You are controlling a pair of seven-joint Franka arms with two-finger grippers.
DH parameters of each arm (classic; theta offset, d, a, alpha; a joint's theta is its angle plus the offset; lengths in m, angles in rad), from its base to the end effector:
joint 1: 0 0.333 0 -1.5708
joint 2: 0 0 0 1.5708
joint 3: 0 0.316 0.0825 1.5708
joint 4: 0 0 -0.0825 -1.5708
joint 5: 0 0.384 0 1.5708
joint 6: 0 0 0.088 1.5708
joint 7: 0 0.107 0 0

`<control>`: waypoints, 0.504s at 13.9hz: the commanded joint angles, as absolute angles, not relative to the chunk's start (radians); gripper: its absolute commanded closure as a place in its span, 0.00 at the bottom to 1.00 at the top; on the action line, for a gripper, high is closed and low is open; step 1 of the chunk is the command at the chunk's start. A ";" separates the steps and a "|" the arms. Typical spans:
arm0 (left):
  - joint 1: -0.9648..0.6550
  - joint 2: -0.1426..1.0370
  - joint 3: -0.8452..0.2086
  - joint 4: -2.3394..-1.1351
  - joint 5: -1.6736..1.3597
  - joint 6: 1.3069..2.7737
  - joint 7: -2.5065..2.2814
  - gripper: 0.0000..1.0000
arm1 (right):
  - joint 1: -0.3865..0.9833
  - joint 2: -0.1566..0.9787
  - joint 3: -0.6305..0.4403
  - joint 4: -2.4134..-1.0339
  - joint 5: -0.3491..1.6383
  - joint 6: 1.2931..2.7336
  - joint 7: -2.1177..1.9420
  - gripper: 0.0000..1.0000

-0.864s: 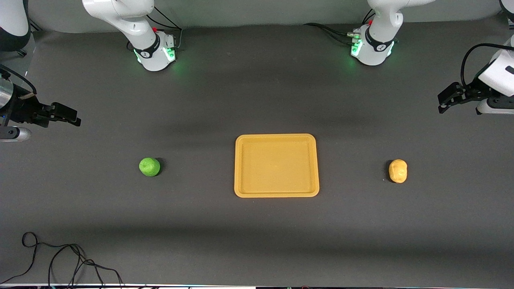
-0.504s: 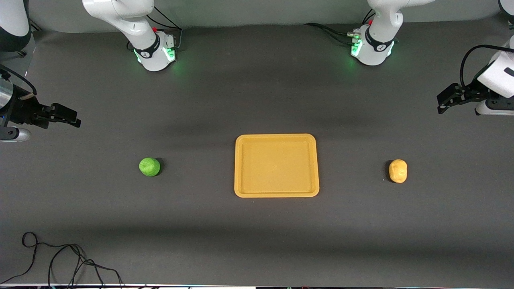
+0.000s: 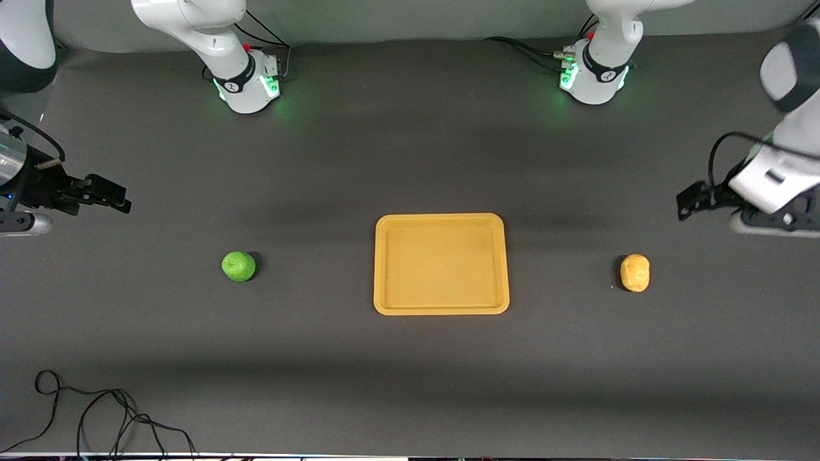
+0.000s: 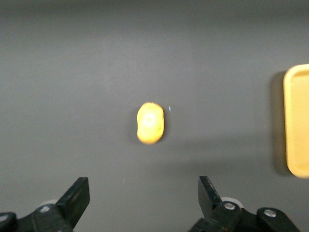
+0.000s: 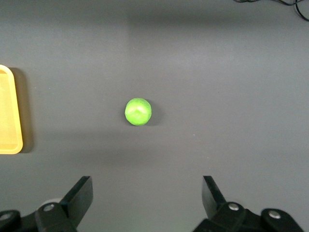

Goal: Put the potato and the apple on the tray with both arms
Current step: 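Reach the right gripper to the apple while the left gripper reaches the potato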

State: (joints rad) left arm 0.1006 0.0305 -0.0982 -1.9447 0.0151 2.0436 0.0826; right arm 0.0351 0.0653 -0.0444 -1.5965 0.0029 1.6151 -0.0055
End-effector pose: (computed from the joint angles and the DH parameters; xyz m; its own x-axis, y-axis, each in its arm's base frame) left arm 0.5727 0.0026 0.4704 0.9940 -0.0867 0.0673 -0.0858 -0.9962 -0.0165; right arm 0.5757 -0.0043 0.5792 0.9989 -0.0040 -0.0466 -0.0040 -1.0000 -0.0003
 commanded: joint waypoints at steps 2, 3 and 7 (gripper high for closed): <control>0.092 0.199 -0.092 -1.931 0.051 2.163 0.091 0.00 | 0.043 0.080 -0.038 -1.601 -0.025 1.644 -0.009 0.00; 0.097 0.233 -0.092 -1.931 0.051 2.198 0.091 0.00 | 0.041 0.083 -0.032 -1.630 -0.029 1.676 -0.009 0.00; 0.094 0.383 -0.092 -1.934 0.052 2.317 0.084 0.00 | 0.040 0.091 -0.008 -1.840 -0.014 1.935 0.005 0.00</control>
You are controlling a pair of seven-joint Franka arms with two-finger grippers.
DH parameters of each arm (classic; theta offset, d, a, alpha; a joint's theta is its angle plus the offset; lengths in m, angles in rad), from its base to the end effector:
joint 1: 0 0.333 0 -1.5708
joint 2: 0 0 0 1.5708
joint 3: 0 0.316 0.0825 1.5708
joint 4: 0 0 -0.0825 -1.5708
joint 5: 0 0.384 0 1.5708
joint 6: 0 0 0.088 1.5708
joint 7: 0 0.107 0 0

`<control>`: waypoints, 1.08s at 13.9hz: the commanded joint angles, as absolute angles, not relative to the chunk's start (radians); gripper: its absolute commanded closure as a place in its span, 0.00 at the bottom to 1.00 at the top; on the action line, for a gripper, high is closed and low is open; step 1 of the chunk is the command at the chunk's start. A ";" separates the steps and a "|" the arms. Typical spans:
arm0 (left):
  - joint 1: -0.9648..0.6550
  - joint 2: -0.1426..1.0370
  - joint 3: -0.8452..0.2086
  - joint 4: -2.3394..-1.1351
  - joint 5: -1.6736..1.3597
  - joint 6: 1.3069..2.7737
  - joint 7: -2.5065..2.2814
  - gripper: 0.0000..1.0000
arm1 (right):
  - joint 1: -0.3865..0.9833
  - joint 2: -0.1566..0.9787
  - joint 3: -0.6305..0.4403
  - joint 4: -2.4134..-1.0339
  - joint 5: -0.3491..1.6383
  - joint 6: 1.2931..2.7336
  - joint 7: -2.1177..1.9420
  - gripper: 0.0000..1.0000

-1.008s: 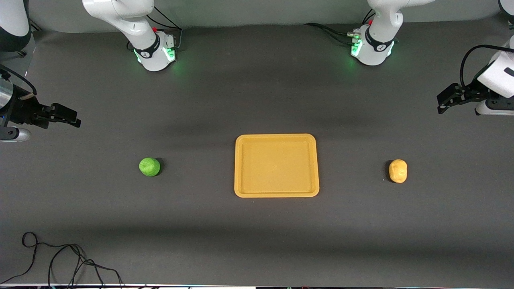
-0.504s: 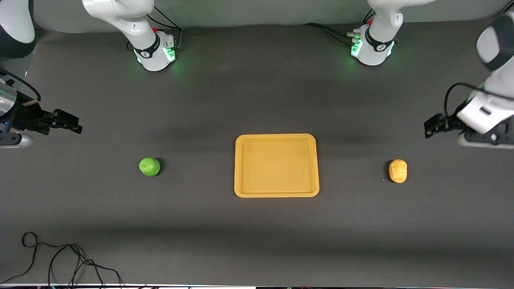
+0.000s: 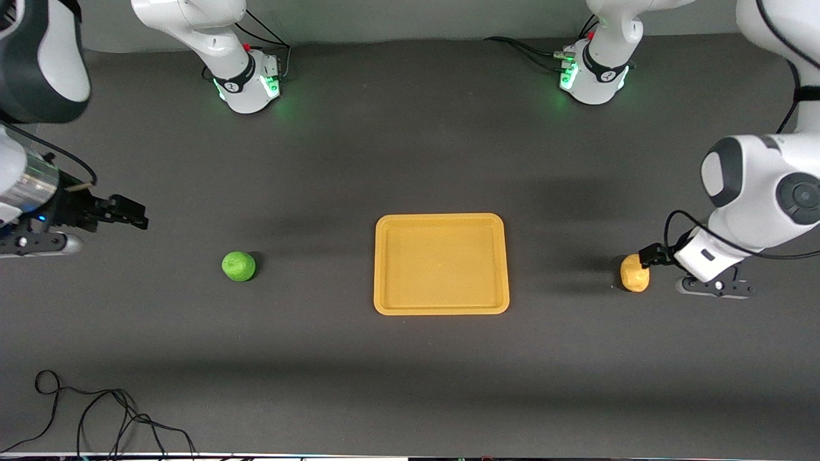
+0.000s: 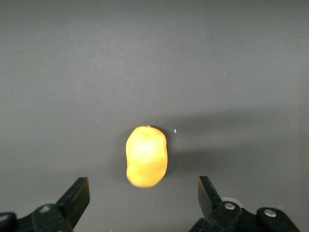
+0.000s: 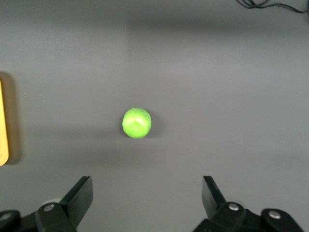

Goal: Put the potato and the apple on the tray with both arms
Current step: 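Reach the right gripper to the apple while the left gripper reaches the potato, then close the right gripper on the apple while the left gripper grasps the potato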

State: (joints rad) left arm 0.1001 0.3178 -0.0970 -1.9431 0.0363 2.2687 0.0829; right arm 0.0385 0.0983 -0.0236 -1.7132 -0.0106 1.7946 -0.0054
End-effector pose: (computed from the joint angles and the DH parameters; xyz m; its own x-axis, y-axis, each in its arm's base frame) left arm 0.6146 0.0054 0.3211 0.9952 -0.0979 0.0097 -0.0979 -0.9952 0.0014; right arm 0.5918 0.0084 0.5195 0.9996 0.0227 -0.0170 0.0229 -0.9997 0.0125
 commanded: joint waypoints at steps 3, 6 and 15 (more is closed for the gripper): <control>0.100 0.443 -0.091 -1.953 0.052 2.376 0.091 0.00 | 0.043 0.090 -0.005 -2.072 0.003 2.245 0.032 0.00; 0.098 0.480 -0.089 -1.960 0.054 2.404 0.091 0.00 | 0.043 0.182 0.052 -2.201 0.003 2.463 0.156 0.00; 0.100 0.499 -0.089 -1.985 0.078 2.441 0.072 0.42 | 0.029 0.324 0.083 -2.223 -0.127 2.586 0.218 0.00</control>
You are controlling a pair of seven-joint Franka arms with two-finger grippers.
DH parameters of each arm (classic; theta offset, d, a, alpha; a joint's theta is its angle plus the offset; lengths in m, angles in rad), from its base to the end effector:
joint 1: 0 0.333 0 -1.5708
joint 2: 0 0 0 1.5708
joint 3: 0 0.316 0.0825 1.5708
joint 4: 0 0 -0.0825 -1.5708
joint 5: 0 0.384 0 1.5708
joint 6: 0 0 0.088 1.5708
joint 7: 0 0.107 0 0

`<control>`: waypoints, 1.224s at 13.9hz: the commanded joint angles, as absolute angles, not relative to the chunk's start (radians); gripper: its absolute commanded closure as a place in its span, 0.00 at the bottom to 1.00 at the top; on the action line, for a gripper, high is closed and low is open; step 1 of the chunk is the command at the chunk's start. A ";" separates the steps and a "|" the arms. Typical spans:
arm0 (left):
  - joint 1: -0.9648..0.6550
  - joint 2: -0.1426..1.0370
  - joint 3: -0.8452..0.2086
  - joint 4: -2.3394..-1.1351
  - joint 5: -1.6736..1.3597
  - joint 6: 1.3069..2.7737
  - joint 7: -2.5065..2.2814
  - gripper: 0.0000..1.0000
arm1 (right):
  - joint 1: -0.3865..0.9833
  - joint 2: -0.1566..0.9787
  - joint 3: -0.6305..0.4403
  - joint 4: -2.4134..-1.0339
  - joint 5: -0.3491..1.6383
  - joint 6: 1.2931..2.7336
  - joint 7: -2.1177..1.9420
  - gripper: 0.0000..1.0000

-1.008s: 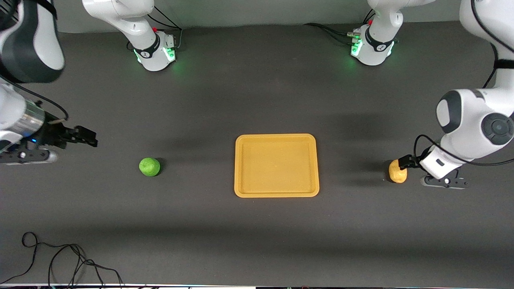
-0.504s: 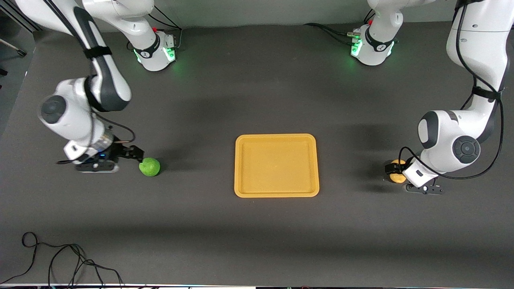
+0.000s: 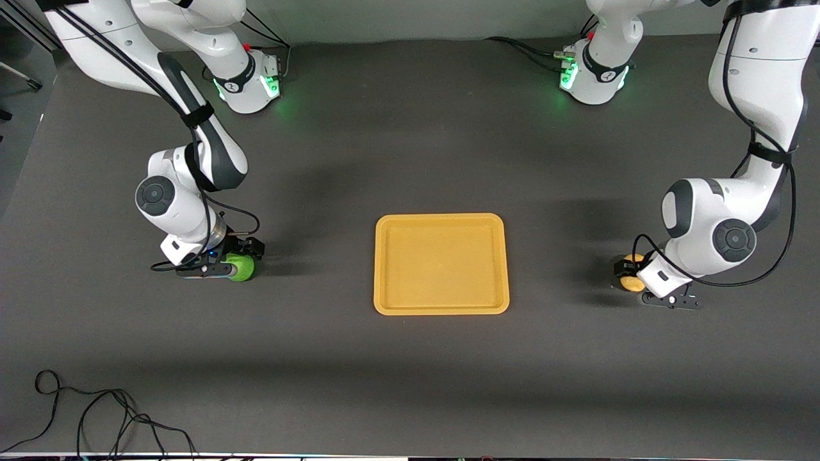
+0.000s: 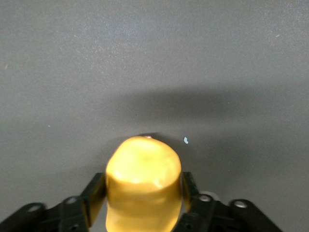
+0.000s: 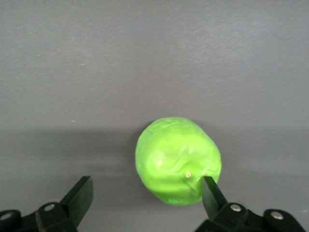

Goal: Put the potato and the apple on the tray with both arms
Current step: 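Close the right gripper on the apple while the left gripper grasps the potato, then carry the apple and potato toward the yellow tray with both grippers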

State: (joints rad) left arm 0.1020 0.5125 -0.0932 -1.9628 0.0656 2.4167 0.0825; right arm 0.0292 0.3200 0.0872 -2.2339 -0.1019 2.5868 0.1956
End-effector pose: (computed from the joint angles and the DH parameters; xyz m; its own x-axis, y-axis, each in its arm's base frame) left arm 0.6109 0.0072 0.2064 0.9921 -0.1133 -0.0548 -0.1129 -0.9936 0.0095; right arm 0.5468 0.0662 0.2298 0.9992 0.0020 0.0390 0.0012 -0.9998 0.0221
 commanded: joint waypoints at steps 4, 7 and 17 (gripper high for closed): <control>0.101 0.405 -0.094 -1.974 0.061 2.366 0.068 0.55 | 0.026 0.327 0.081 -2.221 -0.132 2.588 0.218 0.00; 0.077 0.263 -0.129 -1.941 -0.042 2.173 -0.004 0.56 | 0.018 0.377 0.081 -2.203 -0.141 2.626 0.219 0.00; -0.259 0.369 -0.273 -1.763 0.040 2.127 -0.642 0.57 | 0.029 0.288 0.141 -1.947 -0.126 2.178 0.297 0.72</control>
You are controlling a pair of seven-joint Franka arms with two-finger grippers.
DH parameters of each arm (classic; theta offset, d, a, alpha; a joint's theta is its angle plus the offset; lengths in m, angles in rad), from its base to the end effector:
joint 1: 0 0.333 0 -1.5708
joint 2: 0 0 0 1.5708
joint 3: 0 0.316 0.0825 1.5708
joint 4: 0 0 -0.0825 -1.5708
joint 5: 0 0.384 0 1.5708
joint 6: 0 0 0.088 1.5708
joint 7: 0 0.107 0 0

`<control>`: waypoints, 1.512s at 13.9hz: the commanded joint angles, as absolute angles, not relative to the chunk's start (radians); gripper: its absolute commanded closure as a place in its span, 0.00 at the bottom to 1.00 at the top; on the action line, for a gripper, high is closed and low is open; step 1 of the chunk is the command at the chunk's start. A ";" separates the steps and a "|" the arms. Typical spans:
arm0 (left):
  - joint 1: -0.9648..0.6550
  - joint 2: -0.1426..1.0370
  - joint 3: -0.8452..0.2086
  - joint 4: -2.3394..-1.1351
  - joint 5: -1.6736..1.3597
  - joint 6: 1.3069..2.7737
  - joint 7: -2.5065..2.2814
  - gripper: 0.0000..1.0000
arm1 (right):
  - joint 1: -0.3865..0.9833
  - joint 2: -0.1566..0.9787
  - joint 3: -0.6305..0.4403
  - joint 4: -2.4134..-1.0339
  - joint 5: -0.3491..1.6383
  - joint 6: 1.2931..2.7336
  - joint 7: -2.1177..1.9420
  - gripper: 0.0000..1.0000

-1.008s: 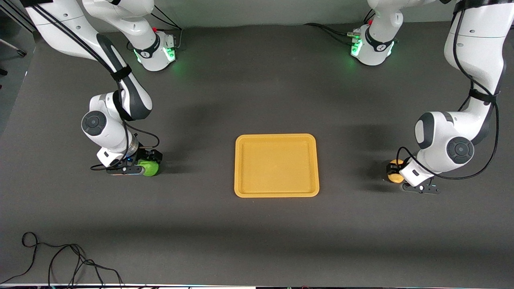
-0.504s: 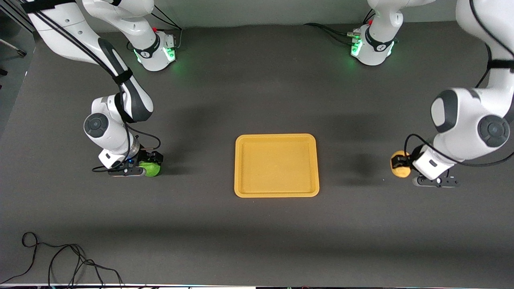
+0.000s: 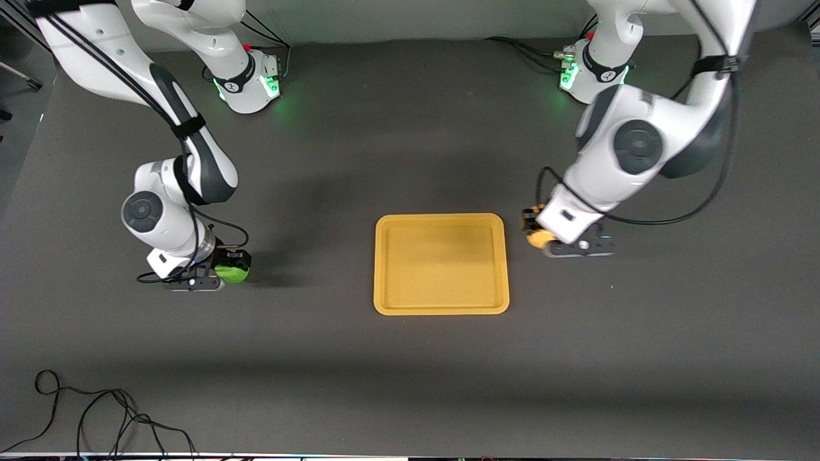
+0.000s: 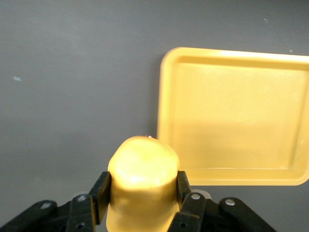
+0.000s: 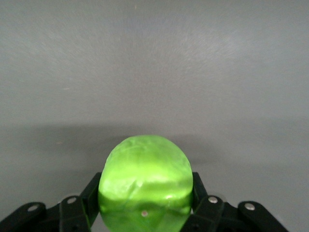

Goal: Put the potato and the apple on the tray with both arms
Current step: 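Carry the apple and potato toward the yellow tray with both grippers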

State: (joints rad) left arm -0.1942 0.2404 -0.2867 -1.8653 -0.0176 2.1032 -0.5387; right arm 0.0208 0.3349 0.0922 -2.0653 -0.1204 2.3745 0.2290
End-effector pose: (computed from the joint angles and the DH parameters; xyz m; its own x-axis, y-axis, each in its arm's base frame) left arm 0.5489 -0.2773 0.3940 0.9966 0.0732 -0.0369 0.0758 -0.9944 0.0740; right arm 0.5838 0.0639 0.2684 0.9994 -0.0334 -0.0130 -0.0326 -0.9979 0.0555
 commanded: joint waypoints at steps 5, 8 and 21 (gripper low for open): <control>-0.334 0.566 -0.272 -1.723 0.217 2.281 -0.819 0.57 | 0.026 0.337 0.216 -1.727 -0.051 2.022 0.356 0.72; -0.336 0.603 -0.272 -1.709 0.229 2.289 -0.821 0.57 | 0.029 0.345 0.253 -1.710 -0.055 2.025 0.402 0.72; -0.273 0.533 -0.273 -1.701 0.292 2.203 -0.769 0.00 | 0.089 0.756 0.632 -1.439 -0.374 2.192 1.110 0.73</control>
State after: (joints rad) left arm -0.3061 0.6130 -0.2744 -1.6937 0.2858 2.2779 -0.7903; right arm 0.0770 0.6993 0.5988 -1.4985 -0.3331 2.1546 1.0145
